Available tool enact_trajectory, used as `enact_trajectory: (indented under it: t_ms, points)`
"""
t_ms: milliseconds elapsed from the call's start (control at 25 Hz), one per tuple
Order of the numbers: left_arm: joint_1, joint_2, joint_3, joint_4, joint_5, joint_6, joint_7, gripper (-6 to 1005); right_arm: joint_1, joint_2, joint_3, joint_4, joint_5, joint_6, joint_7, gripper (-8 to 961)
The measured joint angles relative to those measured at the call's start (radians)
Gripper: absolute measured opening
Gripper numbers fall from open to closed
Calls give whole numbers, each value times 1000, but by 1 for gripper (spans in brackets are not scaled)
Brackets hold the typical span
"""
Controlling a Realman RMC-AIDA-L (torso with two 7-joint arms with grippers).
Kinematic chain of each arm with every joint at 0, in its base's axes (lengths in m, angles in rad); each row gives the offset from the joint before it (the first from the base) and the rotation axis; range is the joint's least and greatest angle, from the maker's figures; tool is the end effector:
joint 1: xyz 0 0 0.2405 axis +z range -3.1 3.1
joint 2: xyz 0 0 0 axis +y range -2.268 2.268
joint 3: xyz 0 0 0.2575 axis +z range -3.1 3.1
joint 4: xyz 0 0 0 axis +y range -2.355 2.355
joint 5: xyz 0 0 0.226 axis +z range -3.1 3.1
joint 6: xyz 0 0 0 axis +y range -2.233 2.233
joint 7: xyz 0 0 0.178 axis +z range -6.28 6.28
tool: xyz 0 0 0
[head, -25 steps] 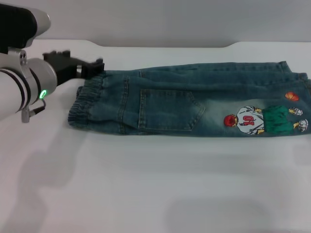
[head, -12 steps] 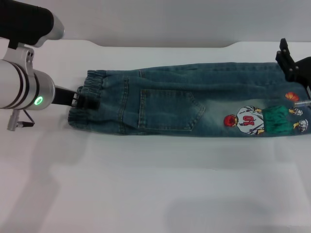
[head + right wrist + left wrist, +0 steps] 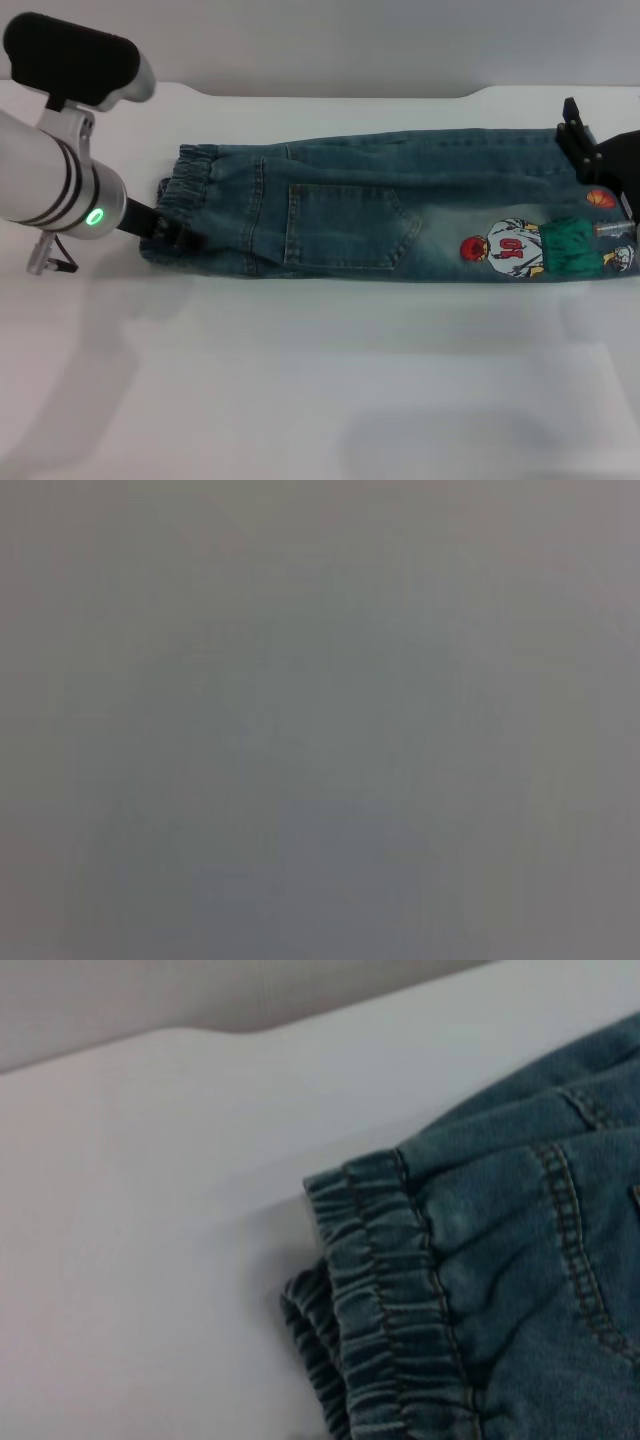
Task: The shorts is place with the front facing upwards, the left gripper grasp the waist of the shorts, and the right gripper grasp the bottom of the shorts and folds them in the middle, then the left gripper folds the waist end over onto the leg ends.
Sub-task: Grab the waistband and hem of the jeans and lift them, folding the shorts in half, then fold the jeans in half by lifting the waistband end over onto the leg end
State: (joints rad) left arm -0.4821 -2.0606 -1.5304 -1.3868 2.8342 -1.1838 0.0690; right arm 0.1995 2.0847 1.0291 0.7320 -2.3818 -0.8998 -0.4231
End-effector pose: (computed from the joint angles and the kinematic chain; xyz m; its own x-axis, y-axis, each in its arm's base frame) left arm -0.2196 0.4053 -0.0318 0.6099 0.7856 0.1038 0.5976 -0.3701 -0.7113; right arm 0.2802 0.3696 -0.0391 0.8366 0.0864 -0.5409 -0.5362 -0.0727 -0.8409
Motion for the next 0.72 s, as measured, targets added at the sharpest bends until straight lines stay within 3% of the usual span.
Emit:
enact_trajectory:
  t_ms: [160, 720]
  points:
    - [-21, -3, 3, 52, -1, 12, 0, 848, -7, 0, -3, 5, 1, 1, 0, 823]
    - [-25, 2, 5, 68, 5, 34, 0, 850, -18, -2, -42, 20, 1, 3, 1, 824]
